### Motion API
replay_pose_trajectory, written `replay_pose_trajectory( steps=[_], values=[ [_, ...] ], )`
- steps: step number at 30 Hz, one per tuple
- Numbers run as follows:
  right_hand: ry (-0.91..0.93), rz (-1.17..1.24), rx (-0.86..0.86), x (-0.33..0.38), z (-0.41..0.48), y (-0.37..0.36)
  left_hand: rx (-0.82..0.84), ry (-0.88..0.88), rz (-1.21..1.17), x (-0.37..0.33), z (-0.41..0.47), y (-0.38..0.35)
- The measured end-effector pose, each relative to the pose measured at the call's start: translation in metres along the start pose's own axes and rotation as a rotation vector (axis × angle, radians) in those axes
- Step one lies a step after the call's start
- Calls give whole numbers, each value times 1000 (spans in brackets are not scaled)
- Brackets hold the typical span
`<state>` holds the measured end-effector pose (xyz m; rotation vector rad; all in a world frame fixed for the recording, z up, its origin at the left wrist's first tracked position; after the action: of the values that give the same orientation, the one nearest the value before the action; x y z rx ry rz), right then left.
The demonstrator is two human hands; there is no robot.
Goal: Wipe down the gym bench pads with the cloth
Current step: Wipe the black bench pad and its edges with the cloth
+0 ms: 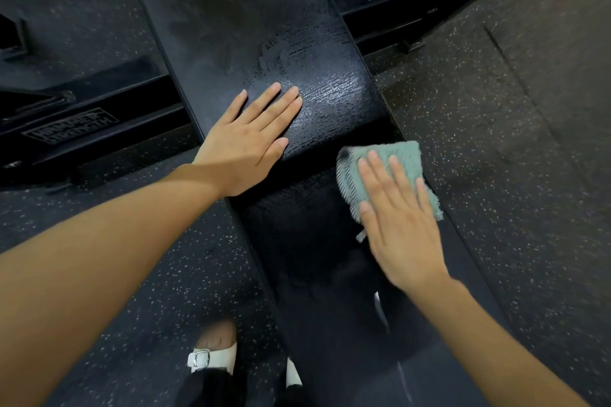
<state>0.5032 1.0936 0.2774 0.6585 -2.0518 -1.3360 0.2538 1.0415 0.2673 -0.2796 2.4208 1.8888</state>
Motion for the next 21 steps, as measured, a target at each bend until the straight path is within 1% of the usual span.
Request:
replay_pose_trajectory(
  steps=[3, 6, 8, 12, 14, 18, 21],
  values=[
    [-90, 78, -33, 4, 6, 2, -10, -8, -2, -5, -5, -2],
    [-106, 111, -56, 25, -1, -3, -27, -23, -5, -11, -10, -3],
    [-49, 71, -51, 39, -12, -8, -37, -28, 3, -15, -12, -5],
    [193, -34, 18, 71, -45, -28, -60, -30, -1, -21, -15, -6],
    [266, -55, 40, 73, -54, -32, -69, -31, 14, -24, -17, -7],
    [304, -57, 55, 55, -47, -25, -72, -28, 17, -32, -21, -8],
    [229, -17, 43, 28, -33, -15, -65, -34, 56, -36, -25, -10]
  ],
)
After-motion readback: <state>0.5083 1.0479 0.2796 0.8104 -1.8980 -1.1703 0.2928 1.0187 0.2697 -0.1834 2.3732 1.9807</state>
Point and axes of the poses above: each hand's wrist, its own z-axis towards the middle knuckle, its own y-axis out of the back of the hand, x = y × z, the point moved 3 cm from there along z, towards the middle knuckle, and after that the axes turned 9 degrees about x, right-handed, at the moved point
